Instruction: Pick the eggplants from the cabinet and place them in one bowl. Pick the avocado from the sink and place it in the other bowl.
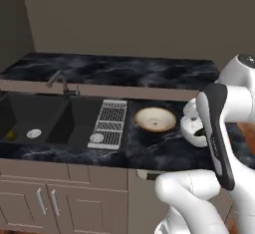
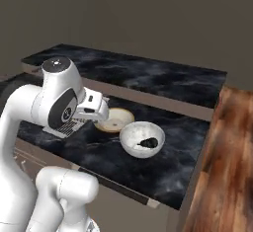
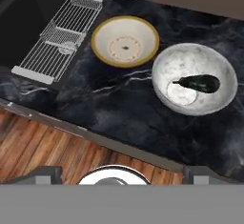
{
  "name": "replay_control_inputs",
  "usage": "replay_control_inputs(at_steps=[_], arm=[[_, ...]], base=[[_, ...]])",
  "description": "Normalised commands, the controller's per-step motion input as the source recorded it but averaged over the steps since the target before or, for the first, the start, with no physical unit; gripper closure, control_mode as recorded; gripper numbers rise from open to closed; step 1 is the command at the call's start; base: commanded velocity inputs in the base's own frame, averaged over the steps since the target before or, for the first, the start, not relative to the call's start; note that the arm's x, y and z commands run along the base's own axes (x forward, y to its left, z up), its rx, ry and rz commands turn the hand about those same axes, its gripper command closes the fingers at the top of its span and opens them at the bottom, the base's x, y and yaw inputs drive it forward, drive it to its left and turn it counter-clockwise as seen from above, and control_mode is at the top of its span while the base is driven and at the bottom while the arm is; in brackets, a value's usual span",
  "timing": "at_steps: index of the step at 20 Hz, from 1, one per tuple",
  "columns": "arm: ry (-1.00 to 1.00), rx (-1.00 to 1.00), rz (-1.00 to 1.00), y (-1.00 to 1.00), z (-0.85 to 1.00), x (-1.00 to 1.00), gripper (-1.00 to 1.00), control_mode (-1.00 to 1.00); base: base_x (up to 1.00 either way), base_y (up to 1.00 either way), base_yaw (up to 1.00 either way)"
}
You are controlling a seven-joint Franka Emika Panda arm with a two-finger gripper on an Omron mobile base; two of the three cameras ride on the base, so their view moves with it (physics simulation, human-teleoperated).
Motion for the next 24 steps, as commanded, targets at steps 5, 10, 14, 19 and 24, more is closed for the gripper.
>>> replay_control_inputs(at_steps=[5,10,14,19,24], arm=[[0.00,0.00,0.00,0.00,0.00,0.00,-1.00,1.00],[0.00,0.00,0.00,0.00,0.00,0.00,-1.00,1.00],[0.00,0.00,0.00,0.00,0.00,0.00,-1.00,1.00],[0.00,0.00,0.00,0.00,0.00,0.00,-1.00,1.00],[0.00,0.00,0.00,0.00,0.00,0.00,-1.00,1.00]], base=[[-0.07,0.54,0.70],[-0.03,0.80,0.74],[0.03,0.40,0.84],[0.24,0.00,0.86],[0.37,-0.12,0.73]])
